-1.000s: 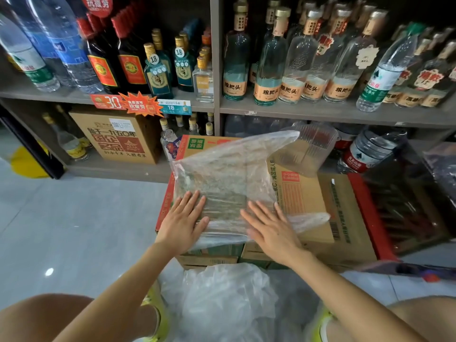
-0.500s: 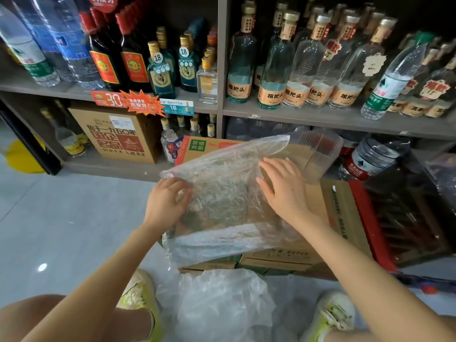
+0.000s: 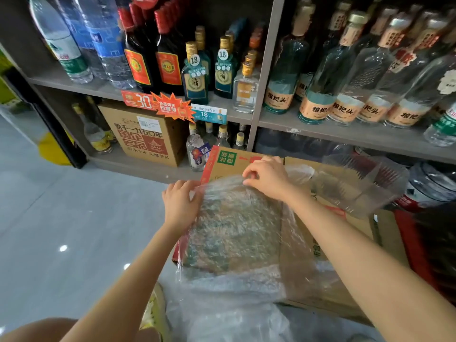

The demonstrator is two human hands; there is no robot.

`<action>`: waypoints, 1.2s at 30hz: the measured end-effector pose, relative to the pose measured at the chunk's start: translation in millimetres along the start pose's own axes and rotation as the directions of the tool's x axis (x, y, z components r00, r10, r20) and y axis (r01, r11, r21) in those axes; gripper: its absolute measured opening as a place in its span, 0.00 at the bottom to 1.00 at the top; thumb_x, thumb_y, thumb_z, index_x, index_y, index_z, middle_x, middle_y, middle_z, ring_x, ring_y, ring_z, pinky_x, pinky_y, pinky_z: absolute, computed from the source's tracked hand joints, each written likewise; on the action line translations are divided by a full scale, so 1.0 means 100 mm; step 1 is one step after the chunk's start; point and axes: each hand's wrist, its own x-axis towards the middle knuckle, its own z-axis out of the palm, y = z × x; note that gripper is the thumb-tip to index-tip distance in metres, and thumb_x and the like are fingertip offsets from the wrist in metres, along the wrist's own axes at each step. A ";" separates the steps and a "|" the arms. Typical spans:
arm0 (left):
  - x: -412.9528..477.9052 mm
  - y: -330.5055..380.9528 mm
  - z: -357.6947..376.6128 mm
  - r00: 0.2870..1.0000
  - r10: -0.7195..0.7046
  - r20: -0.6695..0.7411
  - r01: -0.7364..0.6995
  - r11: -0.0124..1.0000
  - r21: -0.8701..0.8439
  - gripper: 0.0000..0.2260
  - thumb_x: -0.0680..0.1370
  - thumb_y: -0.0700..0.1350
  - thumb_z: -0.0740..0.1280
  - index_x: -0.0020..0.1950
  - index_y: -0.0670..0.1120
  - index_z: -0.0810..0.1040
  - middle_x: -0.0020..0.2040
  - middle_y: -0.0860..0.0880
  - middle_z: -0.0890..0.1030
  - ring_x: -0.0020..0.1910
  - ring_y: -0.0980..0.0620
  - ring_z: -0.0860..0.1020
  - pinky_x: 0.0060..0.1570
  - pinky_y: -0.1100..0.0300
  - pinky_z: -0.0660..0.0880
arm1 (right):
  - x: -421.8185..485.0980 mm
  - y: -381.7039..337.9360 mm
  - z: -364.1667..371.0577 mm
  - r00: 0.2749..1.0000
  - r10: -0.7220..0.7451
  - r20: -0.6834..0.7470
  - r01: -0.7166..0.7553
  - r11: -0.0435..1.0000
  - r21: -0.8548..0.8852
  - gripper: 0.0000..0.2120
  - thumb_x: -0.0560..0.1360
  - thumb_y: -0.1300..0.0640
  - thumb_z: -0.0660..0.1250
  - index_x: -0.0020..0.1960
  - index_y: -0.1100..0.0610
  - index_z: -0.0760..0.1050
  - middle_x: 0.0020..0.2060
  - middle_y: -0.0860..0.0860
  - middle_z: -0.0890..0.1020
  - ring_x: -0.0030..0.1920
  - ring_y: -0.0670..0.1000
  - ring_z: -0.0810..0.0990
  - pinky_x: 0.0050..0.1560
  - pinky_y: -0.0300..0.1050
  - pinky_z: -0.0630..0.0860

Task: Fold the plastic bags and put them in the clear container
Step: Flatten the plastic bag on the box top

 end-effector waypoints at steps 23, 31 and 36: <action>0.09 -0.07 -0.42 0.925 0.268 0.268 -0.233 0.960 -0.157 0.03 0.74 0.45 0.73 0.44 0.46 0.84 0.38 0.62 0.78 0.40 0.62 0.75 0.43 0.75 0.66 | -0.36 0.30 -0.24 0.894 -0.090 0.439 -0.043 0.958 0.284 0.01 0.72 0.49 0.72 0.43 0.44 0.79 0.46 0.40 0.81 0.51 0.42 0.77 0.59 0.46 0.73; 0.13 -0.25 -0.55 0.921 0.218 0.322 -0.192 0.975 -0.112 0.12 0.75 0.61 0.65 0.42 0.54 0.78 0.36 0.59 0.81 0.42 0.64 0.77 0.49 0.57 0.68 | -0.34 0.27 -0.46 0.892 -0.057 0.448 -0.118 0.928 0.352 0.12 0.77 0.46 0.66 0.41 0.52 0.81 0.28 0.42 0.81 0.24 0.42 0.69 0.32 0.36 0.72; 0.18 -0.19 -0.57 0.912 0.162 0.376 -0.081 0.972 -0.222 0.10 0.73 0.59 0.65 0.42 0.54 0.79 0.39 0.55 0.83 0.45 0.58 0.78 0.49 0.57 0.70 | -0.45 0.31 -0.49 0.858 -0.019 0.513 -0.222 0.888 0.403 0.11 0.73 0.53 0.71 0.54 0.54 0.79 0.37 0.42 0.85 0.32 0.42 0.81 0.39 0.35 0.76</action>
